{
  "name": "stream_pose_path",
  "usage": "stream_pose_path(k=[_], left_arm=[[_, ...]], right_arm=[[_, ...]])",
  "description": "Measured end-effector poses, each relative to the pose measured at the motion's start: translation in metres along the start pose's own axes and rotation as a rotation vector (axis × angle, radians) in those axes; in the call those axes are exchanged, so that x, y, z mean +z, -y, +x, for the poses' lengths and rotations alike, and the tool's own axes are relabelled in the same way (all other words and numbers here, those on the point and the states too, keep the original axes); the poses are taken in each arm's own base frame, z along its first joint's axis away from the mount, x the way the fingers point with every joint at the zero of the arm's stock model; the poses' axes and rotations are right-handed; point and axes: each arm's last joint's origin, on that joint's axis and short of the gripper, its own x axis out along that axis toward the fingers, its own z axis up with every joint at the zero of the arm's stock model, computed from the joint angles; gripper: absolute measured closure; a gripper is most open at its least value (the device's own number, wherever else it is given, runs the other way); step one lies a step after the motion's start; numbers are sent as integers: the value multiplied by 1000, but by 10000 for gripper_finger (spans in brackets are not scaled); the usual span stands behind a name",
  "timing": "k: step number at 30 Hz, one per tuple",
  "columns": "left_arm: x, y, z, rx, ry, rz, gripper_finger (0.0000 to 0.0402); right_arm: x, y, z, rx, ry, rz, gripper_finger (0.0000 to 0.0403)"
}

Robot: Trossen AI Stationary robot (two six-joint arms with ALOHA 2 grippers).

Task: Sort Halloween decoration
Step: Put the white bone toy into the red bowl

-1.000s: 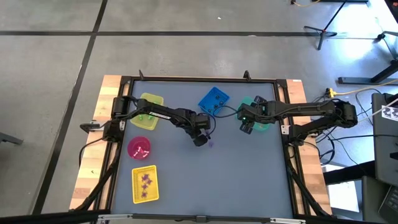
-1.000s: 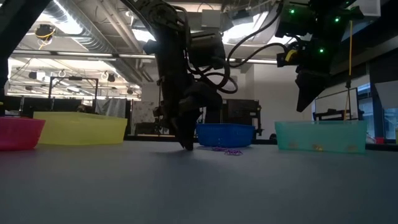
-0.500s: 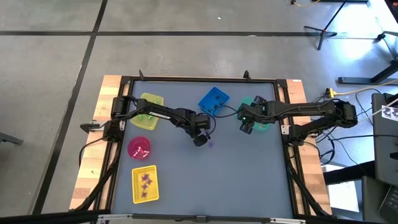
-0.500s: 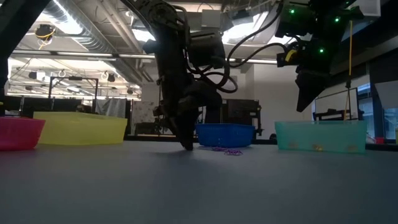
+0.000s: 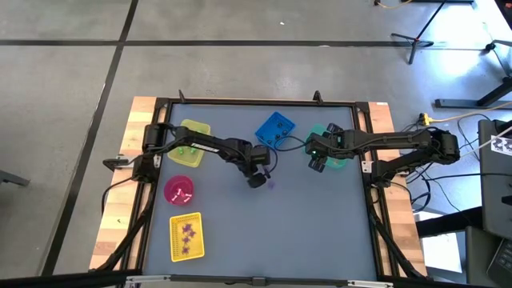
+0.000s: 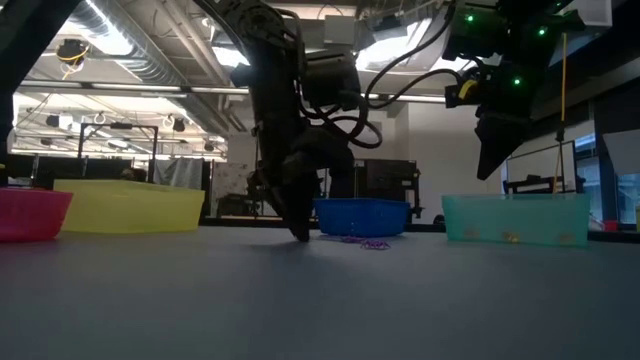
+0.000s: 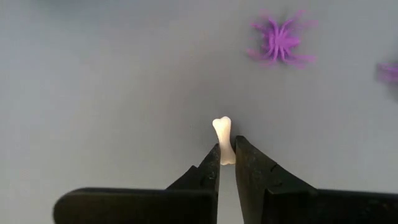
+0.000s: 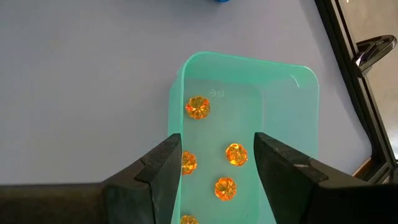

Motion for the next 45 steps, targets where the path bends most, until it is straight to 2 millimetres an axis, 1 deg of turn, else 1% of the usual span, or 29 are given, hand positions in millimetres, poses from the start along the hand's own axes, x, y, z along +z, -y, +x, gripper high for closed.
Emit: stream_pose_path(k=[8,14,20,25,32,38,45], left_arm=[[-3,-1,-11,-10,-20,24,384],[-9,-5,-27,10,-56,37,384],[-23,-3,-58,26,-101,91,384],[-43,2,-92,40,-149,149,384],[-80,10,-134,85,-238,196,384],[-111,23,-151,150,-321,228,384],[-143,44,-161,215,-367,279,384]], right_arm=[[0,0,0,1,0,0,203],[0,0,0,0,0,0,203],[0,0,0,0,-1,-1,203],[0,0,0,0,-2,-1,203],[0,0,0,0,0,0,203],[0,0,0,0,0,0,203],[0,0,0,0,0,0,203]])
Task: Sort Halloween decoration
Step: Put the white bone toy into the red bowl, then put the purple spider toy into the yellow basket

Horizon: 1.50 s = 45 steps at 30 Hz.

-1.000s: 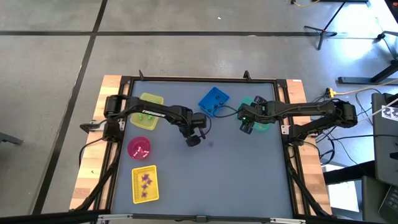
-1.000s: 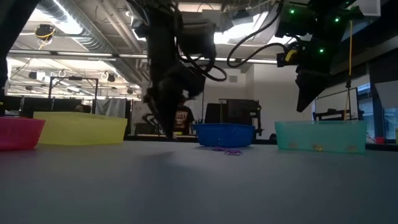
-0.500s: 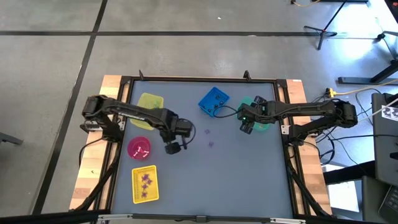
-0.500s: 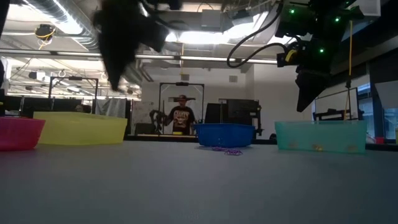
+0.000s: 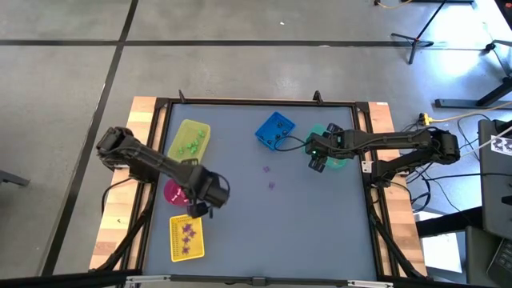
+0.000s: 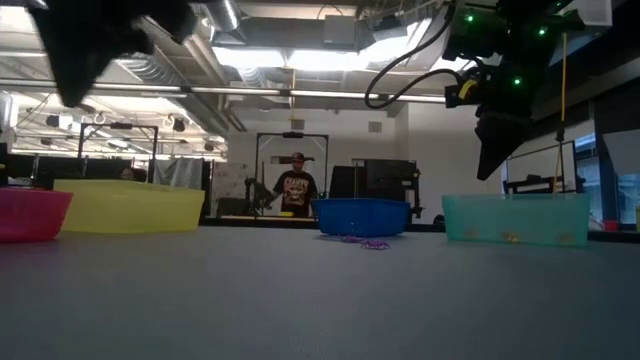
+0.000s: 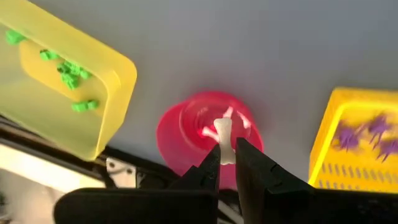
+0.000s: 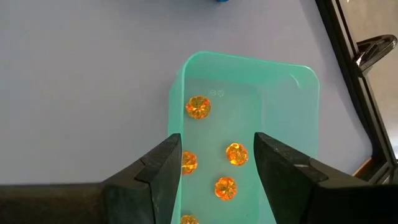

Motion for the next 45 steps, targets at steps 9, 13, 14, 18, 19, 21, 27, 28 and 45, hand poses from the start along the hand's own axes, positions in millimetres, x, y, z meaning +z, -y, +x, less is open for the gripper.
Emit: stream_pose_path(k=[9,13,14,18,19,21,27,28,45], left_arm=[[-29,18,30,115,-97,79,384],[-38,15,53,182,-169,94,384],[-40,13,58,195,-184,96,384],[-43,11,71,212,-204,103,384],[-44,11,73,216,-210,103,383],[-44,10,75,225,-213,103,383],[-44,10,76,225,-208,100,383],[-44,10,76,224,-207,100,382],[-44,11,76,218,-206,98,259]], right_arm=[[0,0,0,0,0,1,203],[0,0,0,0,0,0,203],[0,0,0,0,0,0,203],[0,0,0,0,0,1,203],[0,0,0,0,0,0,203],[0,0,0,0,0,0,203],[0,0,0,0,0,0,203],[0,0,0,0,0,0,203],[0,0,0,0,1,1,203]])
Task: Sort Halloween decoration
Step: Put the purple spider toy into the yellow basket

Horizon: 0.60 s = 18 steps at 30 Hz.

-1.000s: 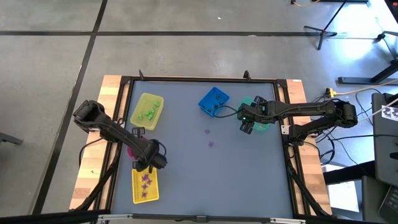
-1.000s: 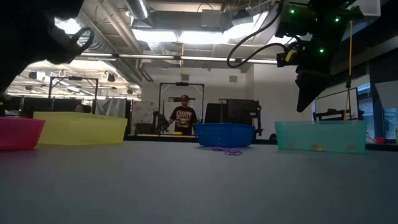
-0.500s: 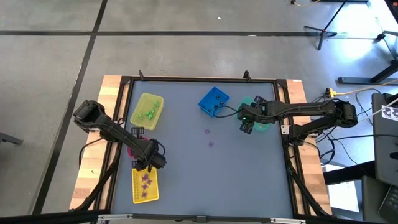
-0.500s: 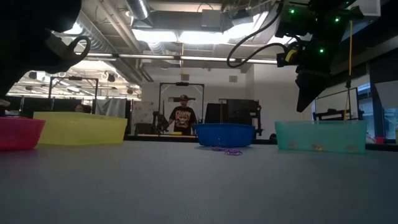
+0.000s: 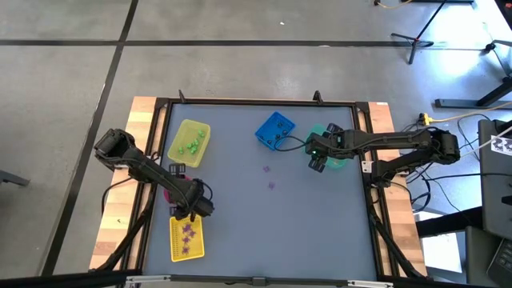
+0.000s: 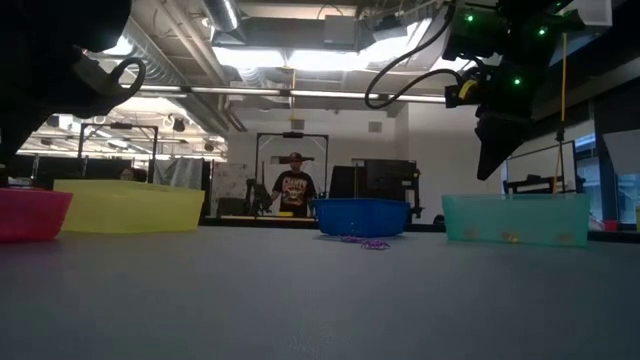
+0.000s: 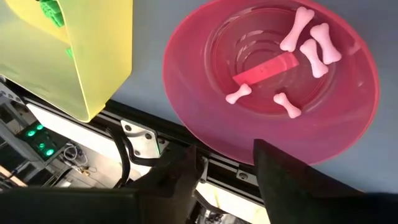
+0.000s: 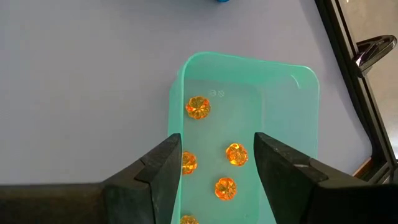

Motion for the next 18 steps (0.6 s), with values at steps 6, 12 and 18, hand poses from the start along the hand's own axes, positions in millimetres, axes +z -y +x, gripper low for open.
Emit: stream_pose_path(k=[6,12,18], left_arm=[[1,-4,0,-17,-36,-41,239],[7,-16,-16,-42,-45,-79,238],[21,-35,-56,-82,144,-15,237]], right_arm=[[0,0,0,0,0,0,203],[0,0,0,0,0,0,203],[0,0,0,1,3,1,203]])
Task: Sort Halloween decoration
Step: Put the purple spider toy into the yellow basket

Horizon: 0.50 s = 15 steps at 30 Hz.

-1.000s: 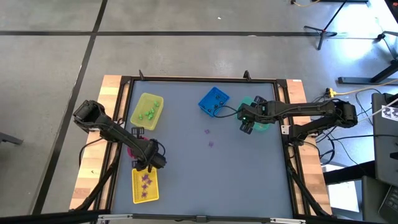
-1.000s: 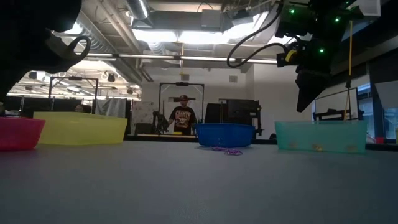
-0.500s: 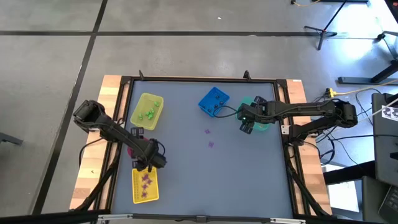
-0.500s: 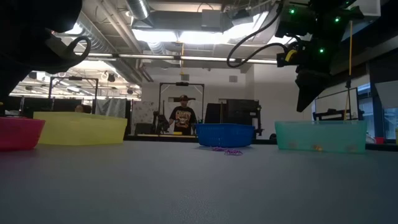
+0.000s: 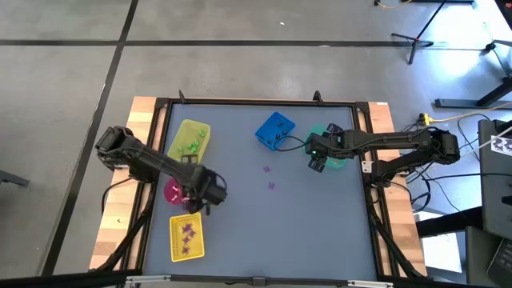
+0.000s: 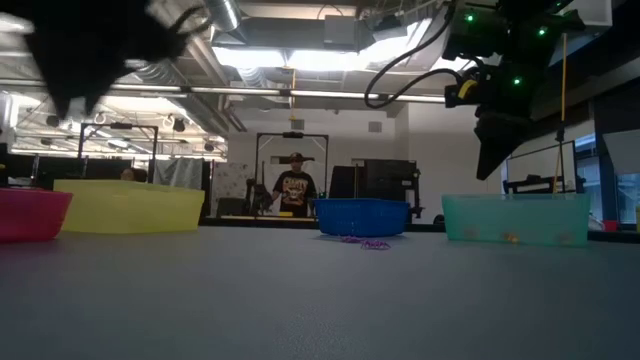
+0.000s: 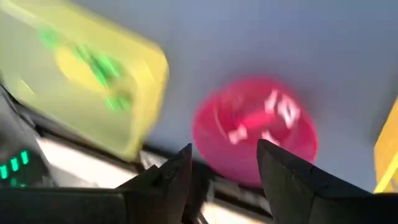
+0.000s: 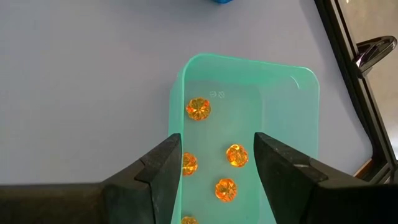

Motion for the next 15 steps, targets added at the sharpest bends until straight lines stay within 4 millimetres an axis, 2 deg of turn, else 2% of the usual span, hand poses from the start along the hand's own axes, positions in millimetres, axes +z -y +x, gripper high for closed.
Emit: stream_pose_path(k=[4,8,15], left_arm=[[20,-15,-30,-24,206,57,237],[47,-35,-55,-99,437,36,237],[89,-62,-75,-314,787,-106,237]], right_arm=[[1,0,0,1,6,3,203],[3,-1,0,8,33,16,203],[7,-2,0,16,68,31,203]])
